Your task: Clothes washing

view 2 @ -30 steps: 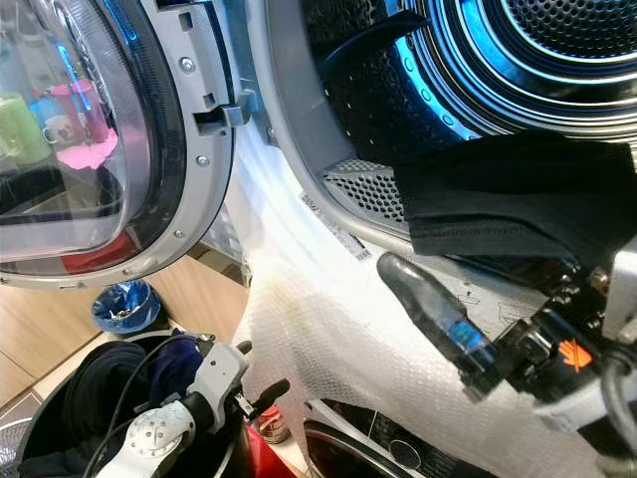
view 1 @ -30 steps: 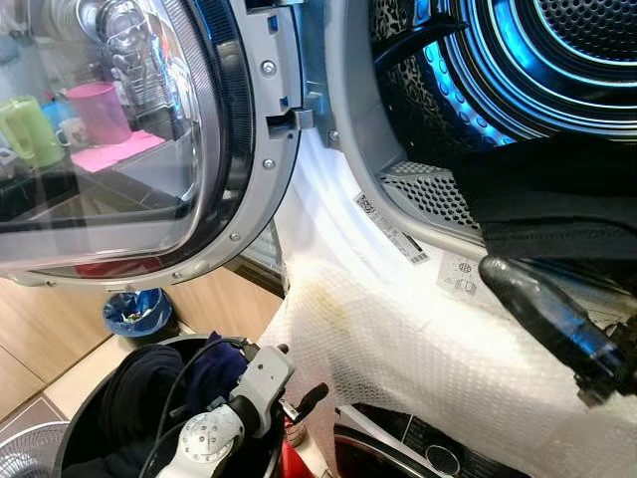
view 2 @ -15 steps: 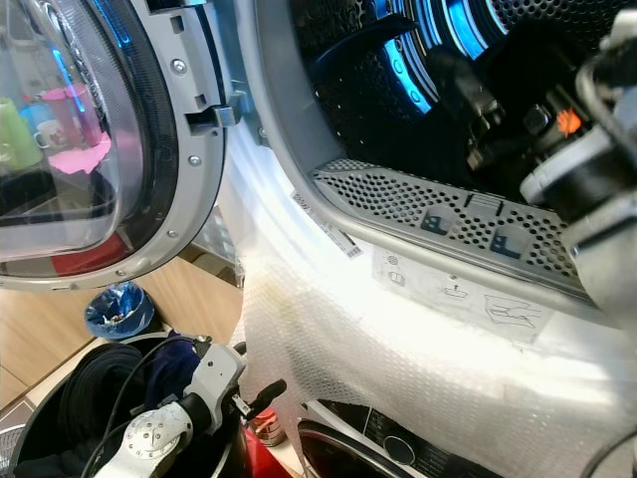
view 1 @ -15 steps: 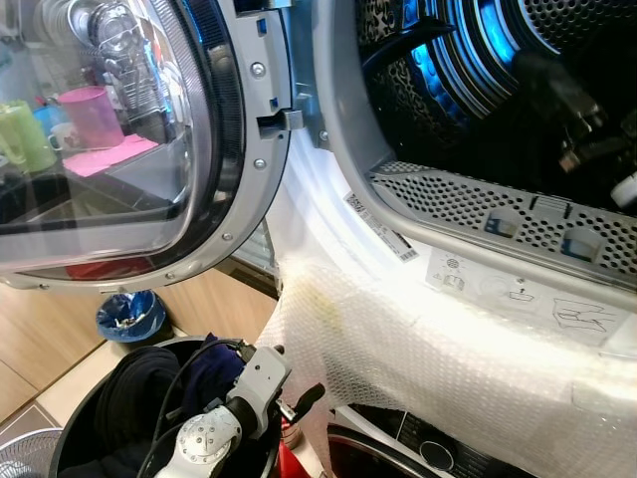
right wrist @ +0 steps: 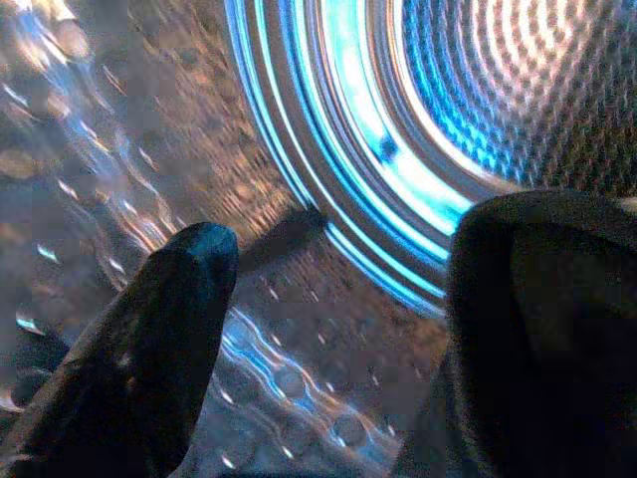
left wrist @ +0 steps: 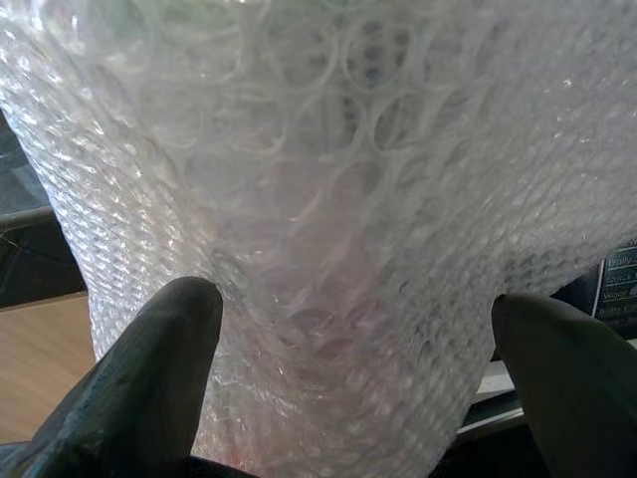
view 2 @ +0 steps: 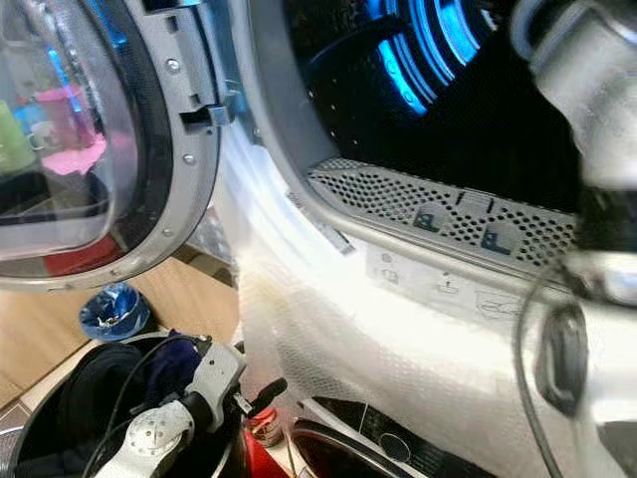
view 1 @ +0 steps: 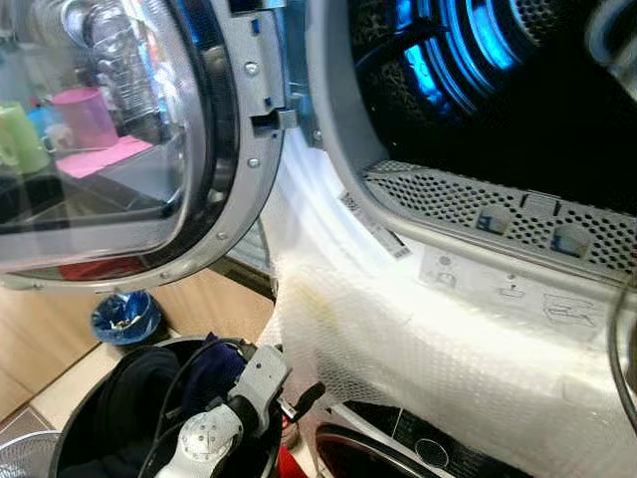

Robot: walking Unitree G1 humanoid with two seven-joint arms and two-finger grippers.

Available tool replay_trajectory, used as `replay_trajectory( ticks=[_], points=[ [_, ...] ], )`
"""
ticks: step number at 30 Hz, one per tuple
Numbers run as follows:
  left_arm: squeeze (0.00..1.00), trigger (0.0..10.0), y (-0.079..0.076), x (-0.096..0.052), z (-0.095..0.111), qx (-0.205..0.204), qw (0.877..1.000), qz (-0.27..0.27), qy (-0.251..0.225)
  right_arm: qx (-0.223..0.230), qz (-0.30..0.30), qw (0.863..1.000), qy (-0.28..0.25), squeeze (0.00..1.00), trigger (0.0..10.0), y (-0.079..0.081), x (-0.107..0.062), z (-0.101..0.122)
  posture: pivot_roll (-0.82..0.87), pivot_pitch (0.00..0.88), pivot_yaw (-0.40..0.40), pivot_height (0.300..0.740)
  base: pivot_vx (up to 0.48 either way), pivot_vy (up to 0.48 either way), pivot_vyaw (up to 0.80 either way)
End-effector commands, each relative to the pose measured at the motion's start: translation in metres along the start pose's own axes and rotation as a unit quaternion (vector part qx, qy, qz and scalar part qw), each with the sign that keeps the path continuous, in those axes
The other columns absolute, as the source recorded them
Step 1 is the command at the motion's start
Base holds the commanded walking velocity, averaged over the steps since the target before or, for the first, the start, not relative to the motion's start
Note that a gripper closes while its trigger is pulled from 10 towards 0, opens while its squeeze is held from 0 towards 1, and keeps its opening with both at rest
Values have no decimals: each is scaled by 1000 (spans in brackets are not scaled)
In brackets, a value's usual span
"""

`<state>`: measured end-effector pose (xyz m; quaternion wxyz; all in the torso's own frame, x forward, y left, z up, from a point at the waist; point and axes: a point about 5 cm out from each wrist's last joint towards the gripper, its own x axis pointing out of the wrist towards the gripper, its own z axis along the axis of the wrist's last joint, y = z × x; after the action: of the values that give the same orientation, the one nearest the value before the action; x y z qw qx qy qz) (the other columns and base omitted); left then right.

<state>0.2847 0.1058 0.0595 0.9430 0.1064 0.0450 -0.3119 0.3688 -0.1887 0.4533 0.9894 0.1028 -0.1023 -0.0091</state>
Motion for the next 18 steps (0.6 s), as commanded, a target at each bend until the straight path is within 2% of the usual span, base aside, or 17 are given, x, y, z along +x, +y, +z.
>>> replay_trajectory(
  ticks=[1, 5, 8, 10, 12, 16, 18],
  points=[
    [0, 10000, -8, 0, -11, -5, 999, -15, 28, -13, -17, 1000, 13, 0, 10000, 2, 6, -5, -106, 27, 52, 740, 0, 0, 0],
    [0, 10000, -8, 1, -11, -5, 999, -17, 28, -18, -34, 999, 32, 0, 10000, 4, 18, -14, -113, 18, 54, 740, 0, 0, 0],
    [0, 10000, -8, 2, -11, -3, 999, -21, 30, -58, -60, 996, 44, 0, 10000, -4, 25, -21, -116, 15, 55, 740, 0, 0, 0],
    [0, 10000, -9, 3, -11, -4, 999, -25, 31, -130, -77, 987, 55, 0, 10000, -15, 27, -27, -123, 12, 57, 740, 0, 0, 0],
    [0, 10000, -10, 4, -12, -4, 999, -28, 33, -179, -93, 977, 70, 0, 10000, -28, 26, -31, -126, 11, 55, 740, 0, 0, 0],
    [0, 10000, -11, 4, -13, -5, 999, -33, 35, -182, -107, 974, 78, 0, 10000, -40, 25, -27, -132, 16, 56, 740, 0, 0, 0],
    [0, 10000, -12, 3, -14, -5, 999, -37, 37, -205, -110, 969, 85, 0, 10000, -48, 23, -24, -147, 16, 58, 740, 0, 0, 0]
  ],
)
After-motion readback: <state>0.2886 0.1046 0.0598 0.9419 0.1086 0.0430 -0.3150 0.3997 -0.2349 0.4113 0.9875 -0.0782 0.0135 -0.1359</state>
